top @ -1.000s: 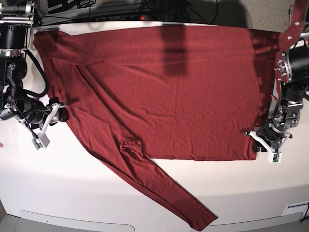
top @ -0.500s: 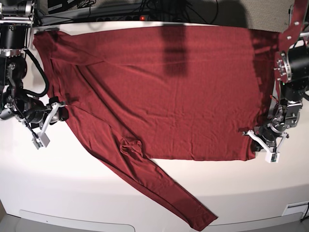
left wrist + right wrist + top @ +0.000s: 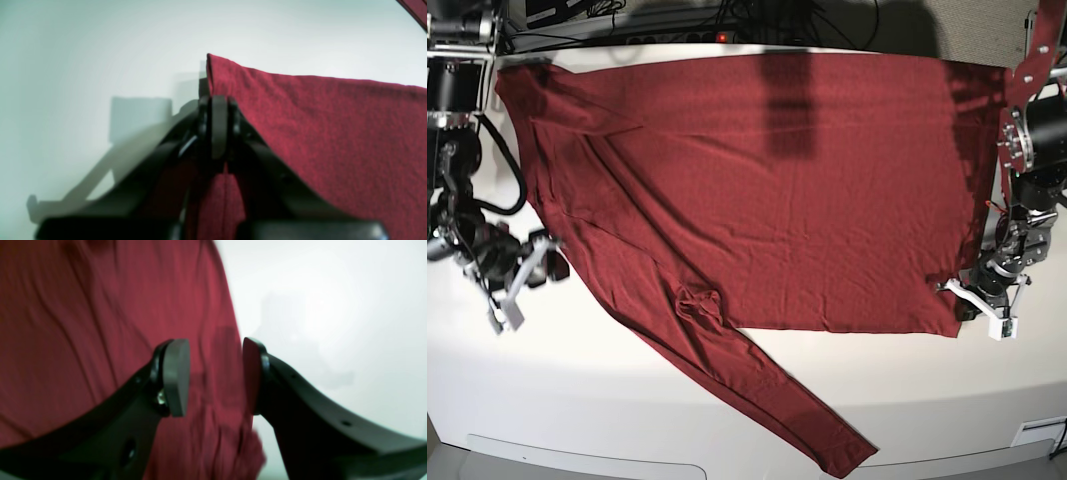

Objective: Fold the T-shirt properly
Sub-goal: 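Move both grippers to the shirt's hem corners, then grasp the hem corners and fold them toward the collar edge, then lower the folded hem onto the shirt and open both grippers, then grasp the hanging sleeve cuff with the right gripper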

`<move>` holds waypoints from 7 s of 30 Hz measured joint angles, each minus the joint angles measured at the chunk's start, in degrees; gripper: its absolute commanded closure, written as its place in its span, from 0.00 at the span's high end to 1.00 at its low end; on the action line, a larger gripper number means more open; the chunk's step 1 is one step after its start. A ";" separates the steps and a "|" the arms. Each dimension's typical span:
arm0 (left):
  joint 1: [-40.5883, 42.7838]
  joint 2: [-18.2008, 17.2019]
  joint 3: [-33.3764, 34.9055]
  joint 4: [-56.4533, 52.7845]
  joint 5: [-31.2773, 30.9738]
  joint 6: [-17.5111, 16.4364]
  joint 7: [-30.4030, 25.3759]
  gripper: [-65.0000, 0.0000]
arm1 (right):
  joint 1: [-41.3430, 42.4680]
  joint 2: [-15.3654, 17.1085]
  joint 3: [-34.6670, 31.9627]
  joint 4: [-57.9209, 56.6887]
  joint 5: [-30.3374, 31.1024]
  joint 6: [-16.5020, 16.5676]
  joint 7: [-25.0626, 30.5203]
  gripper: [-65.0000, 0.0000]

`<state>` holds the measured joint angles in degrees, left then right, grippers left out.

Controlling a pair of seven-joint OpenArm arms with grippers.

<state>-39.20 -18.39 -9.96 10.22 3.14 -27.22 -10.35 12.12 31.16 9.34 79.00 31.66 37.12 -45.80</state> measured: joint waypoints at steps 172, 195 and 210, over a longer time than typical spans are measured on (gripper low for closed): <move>49.20 -10.97 -7.96 59.06 -32.59 -6.80 30.99 0.46 | -16.72 -1.11 13.79 5.90 4.07 2.67 -9.86 0.53; 49.05 -12.41 -7.96 61.90 -36.04 -6.60 31.41 0.46 | 17.49 -13.77 -2.60 -17.79 -13.20 -0.85 0.02 0.53; 49.05 -12.41 -7.96 61.92 -36.04 -6.60 31.34 0.46 | 33.29 -18.29 -6.91 -53.53 -35.21 -8.96 17.35 0.53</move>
<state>9.85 -30.81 -17.91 72.14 -32.91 -33.82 20.99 45.41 12.86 2.44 25.47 -3.55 28.16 -28.45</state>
